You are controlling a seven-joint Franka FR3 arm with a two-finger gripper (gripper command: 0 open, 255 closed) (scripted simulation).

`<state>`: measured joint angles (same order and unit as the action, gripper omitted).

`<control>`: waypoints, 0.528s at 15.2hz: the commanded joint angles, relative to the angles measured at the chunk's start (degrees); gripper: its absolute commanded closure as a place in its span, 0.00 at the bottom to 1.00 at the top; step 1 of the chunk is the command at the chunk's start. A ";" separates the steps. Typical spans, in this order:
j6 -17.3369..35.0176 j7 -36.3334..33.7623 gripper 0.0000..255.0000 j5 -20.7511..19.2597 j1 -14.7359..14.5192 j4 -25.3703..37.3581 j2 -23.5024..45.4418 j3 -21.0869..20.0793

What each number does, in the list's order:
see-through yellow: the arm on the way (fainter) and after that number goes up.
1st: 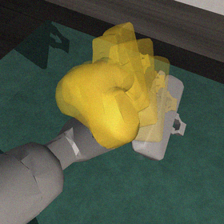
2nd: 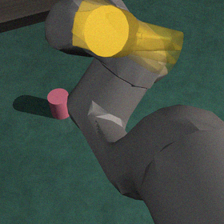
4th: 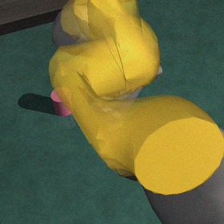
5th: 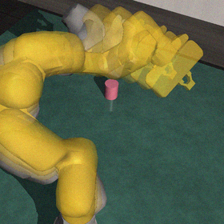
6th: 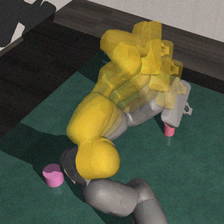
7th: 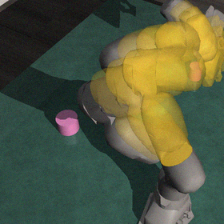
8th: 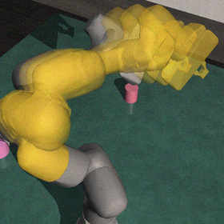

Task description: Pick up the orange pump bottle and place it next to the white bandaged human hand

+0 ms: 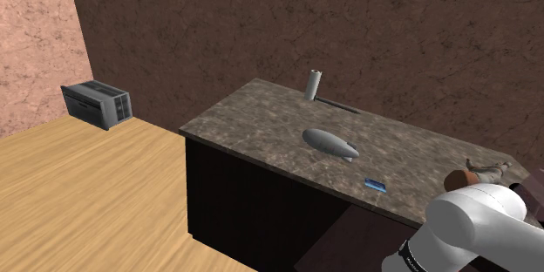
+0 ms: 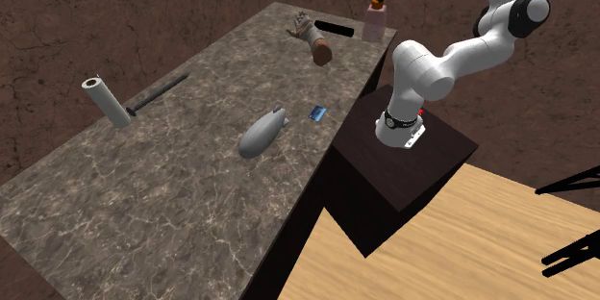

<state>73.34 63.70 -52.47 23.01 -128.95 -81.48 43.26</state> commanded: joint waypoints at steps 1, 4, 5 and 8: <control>0.74 -0.16 1.00 -0.83 0.42 -1.55 -0.97 0.86; 1.70 -0.30 1.00 -2.08 1.20 -3.82 -2.45 2.14; 2.01 -0.34 1.00 -2.51 1.46 -4.55 -2.93 2.59; 2.95 -0.43 1.00 -3.86 2.26 -6.71 -4.34 4.00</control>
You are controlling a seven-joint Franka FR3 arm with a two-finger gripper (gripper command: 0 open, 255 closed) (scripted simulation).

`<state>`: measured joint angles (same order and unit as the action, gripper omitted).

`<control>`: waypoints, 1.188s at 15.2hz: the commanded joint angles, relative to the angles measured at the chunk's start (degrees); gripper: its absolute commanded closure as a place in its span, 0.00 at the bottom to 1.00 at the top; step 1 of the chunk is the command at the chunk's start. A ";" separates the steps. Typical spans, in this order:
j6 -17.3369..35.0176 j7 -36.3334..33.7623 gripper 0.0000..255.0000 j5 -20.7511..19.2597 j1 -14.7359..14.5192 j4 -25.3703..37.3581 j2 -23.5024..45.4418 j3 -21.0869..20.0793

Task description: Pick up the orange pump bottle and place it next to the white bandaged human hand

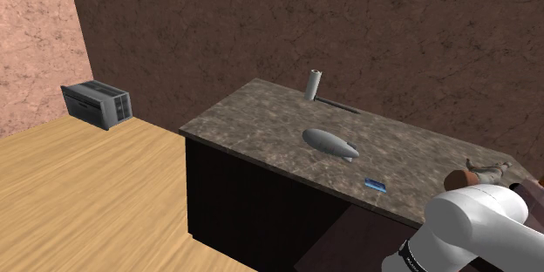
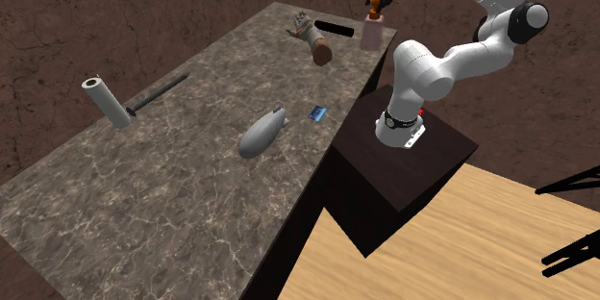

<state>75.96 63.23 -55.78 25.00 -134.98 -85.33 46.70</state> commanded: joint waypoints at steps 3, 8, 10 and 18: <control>1.26 -0.02 1.00 -1.98 1.10 -2.75 -1.84 2.07; 2.76 -0.04 1.00 -4.56 2.54 -6.01 -3.97 4.82; 3.36 -0.02 1.00 -5.66 3.13 -7.25 -4.77 6.01; 5.74 0.20 1.00 -10.47 5.63 -11.79 -7.65 11.26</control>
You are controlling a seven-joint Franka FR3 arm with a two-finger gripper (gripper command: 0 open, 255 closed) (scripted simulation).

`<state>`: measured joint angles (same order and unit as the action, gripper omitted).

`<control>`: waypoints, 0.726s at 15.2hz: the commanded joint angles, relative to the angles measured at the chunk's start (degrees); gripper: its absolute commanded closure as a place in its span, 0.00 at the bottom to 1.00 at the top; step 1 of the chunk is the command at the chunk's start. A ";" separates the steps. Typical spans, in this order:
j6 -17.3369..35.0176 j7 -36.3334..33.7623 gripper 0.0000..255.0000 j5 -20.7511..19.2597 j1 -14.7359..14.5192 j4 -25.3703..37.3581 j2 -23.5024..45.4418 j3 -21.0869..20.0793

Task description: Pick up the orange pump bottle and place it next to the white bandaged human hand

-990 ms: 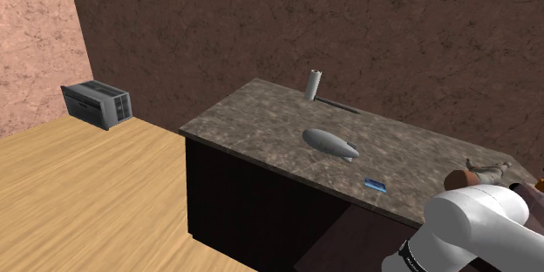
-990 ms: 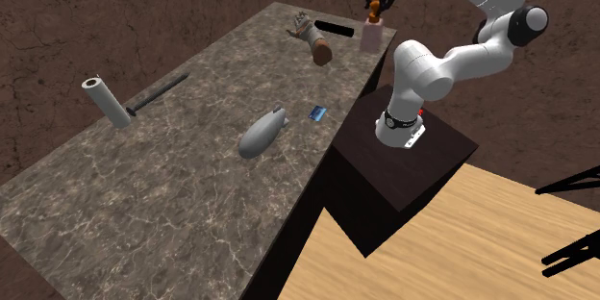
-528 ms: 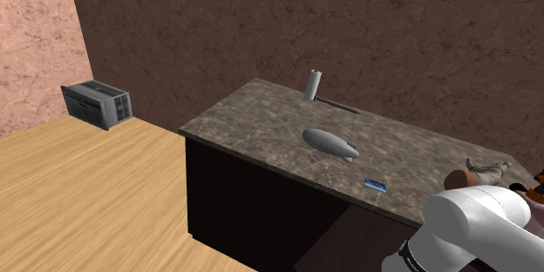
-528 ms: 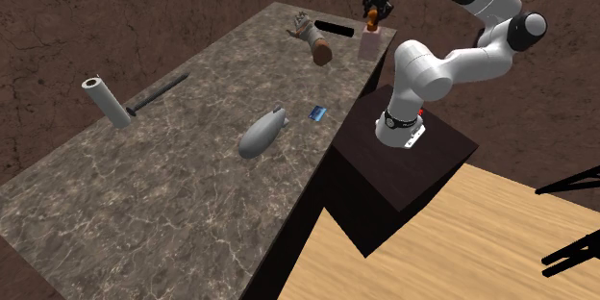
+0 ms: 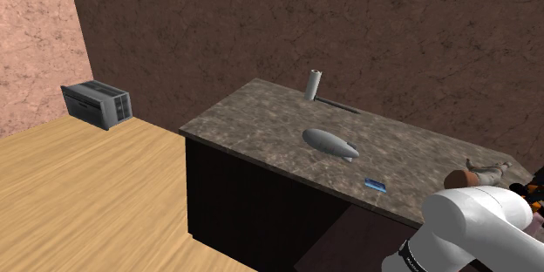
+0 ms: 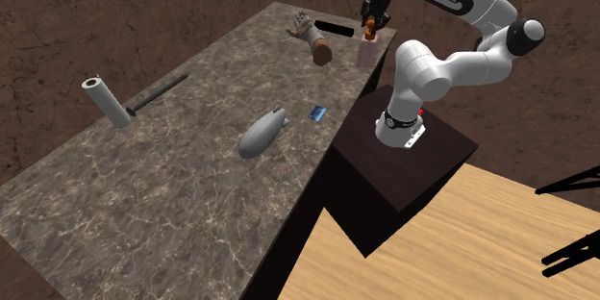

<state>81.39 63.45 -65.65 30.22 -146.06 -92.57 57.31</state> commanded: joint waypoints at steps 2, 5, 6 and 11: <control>0.91 0.07 1.00 -1.92 1.05 -1.74 -1.04 2.10; 1.35 0.15 1.00 -2.89 1.53 -2.46 -1.47 3.18; 1.35 0.15 1.00 -2.89 1.53 -2.46 -1.47 3.18; 1.35 0.15 1.00 -2.90 1.53 -2.46 -1.47 3.18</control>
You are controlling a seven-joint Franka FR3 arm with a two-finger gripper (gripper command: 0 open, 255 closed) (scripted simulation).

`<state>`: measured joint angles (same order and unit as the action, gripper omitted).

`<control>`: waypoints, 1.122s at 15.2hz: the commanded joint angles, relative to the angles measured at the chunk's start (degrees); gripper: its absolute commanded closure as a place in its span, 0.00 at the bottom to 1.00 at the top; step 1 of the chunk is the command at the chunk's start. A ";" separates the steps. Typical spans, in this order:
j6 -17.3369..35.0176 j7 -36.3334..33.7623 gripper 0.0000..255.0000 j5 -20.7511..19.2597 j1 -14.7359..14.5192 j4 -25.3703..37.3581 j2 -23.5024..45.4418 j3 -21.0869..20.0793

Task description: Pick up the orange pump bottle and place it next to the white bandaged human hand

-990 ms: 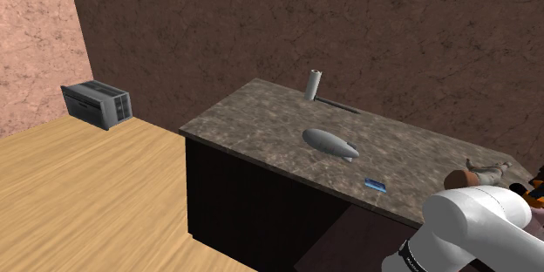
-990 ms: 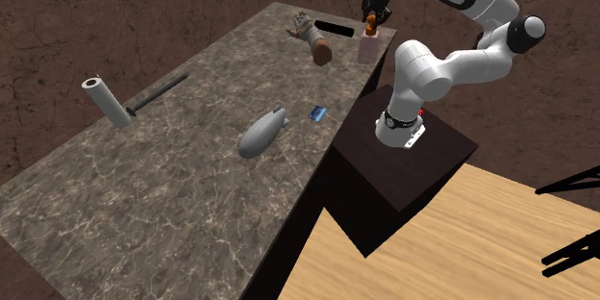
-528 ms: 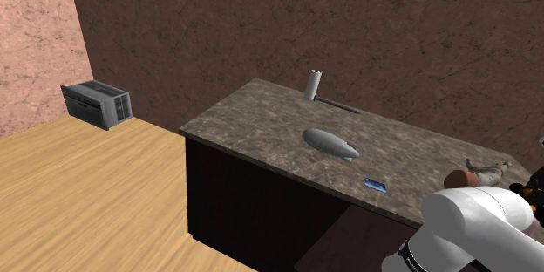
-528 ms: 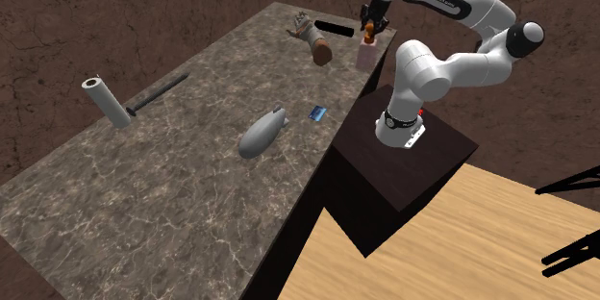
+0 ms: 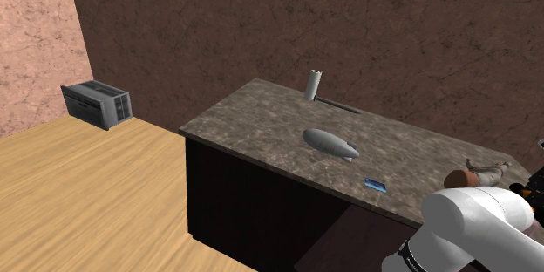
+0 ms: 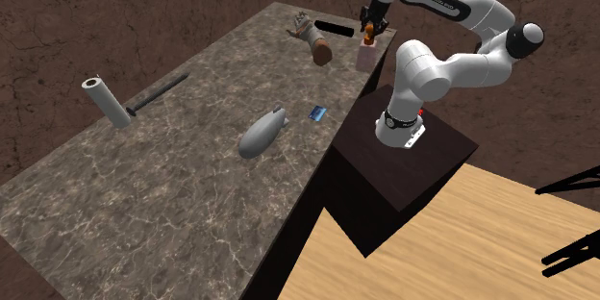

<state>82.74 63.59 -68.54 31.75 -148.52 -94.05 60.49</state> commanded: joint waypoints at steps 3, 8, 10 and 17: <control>0.00 0.00 0.00 0.00 0.00 0.00 0.00 0.00; -1.81 0.12 0.00 3.45 -0.75 2.01 1.04 -3.85; -3.43 0.26 0.00 6.35 -1.45 4.06 2.16 -7.07; -3.41 0.26 0.00 6.36 -1.44 4.06 2.17 -7.07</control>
<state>79.33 63.85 -62.19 30.31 -144.48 -91.88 53.43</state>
